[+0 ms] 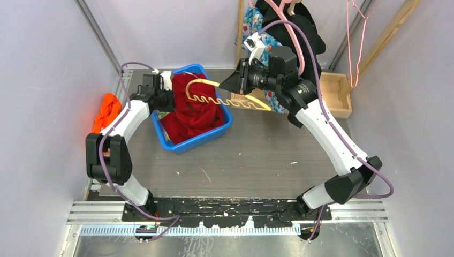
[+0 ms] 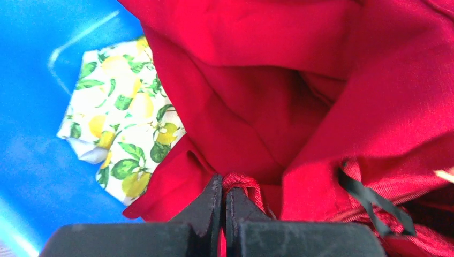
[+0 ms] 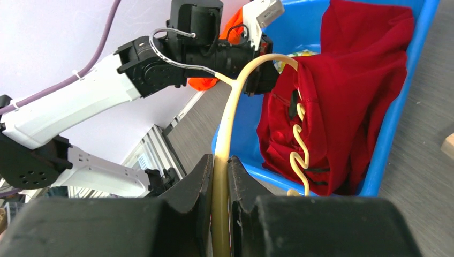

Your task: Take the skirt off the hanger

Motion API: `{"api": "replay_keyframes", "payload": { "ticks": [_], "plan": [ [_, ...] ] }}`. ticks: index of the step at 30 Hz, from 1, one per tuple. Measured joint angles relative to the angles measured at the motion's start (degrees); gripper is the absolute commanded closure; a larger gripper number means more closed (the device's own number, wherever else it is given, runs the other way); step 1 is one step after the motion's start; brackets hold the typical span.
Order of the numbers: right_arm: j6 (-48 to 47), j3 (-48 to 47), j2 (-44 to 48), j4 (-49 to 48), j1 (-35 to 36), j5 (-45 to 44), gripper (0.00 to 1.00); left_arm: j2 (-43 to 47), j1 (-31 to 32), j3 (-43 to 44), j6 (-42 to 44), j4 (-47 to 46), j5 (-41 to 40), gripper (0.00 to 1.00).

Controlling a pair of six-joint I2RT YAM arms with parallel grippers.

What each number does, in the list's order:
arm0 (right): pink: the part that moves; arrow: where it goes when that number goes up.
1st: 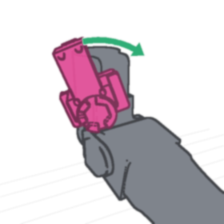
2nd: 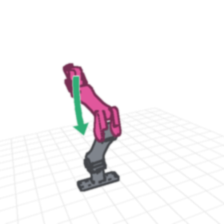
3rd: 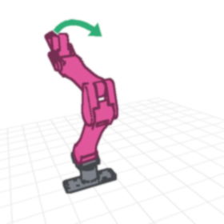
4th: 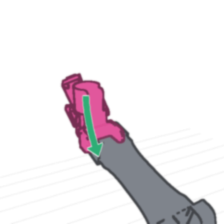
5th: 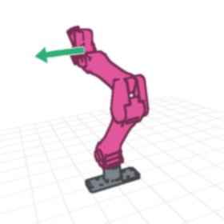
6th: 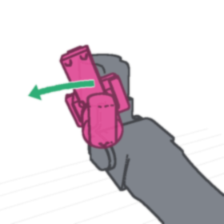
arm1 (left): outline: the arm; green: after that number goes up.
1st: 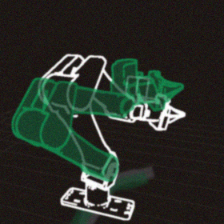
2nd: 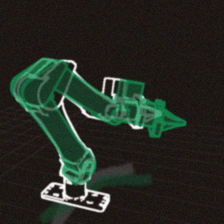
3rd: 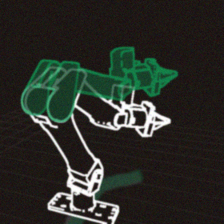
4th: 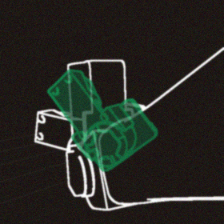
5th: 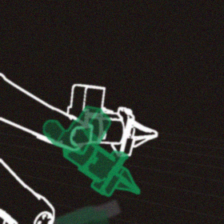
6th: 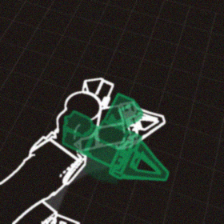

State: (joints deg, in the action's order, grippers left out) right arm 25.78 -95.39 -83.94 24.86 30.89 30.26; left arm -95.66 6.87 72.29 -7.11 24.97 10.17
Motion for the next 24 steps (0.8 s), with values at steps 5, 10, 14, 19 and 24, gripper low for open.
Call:
{"api": "replay_keyframes", "payload": {
  "ticks": [5, 10, 14, 19, 24],
  "plan": [
    [-2.86, -5.2, 0.39, 2.4, 0.0, -0.66, 1.0, 3.52, -0.04, 1.31, 0.87, 0.28, -0.92, 1.0],
    [-4.26, -8.87, 3.3, 4.66, -0.02, -0.76, 1.0, -0.09, -0.04, 7.96, 1.38, 0.04, -0.72, 0.92],
    [-4.44, -10.82, 5.51, 5.99, -0.02, -0.28, 1.0, -4.72, -0.04, 12.57, -0.02, -3.26, 0.57, 0.83],
    [-3.41, -10.88, 7.26, 6.43, -0.02, 1.49, 1.0, -10.82, -0.04, 16.57, -4.09, -9.97, 2.86, 0.89],
    [-1.86, -7.3, 9.7, 3.41, 0.0, 1.44, 1.0, -14.21, 0.33, 18.25, -8.68, -14.01, 4.42, 0.95]
  ]
}}
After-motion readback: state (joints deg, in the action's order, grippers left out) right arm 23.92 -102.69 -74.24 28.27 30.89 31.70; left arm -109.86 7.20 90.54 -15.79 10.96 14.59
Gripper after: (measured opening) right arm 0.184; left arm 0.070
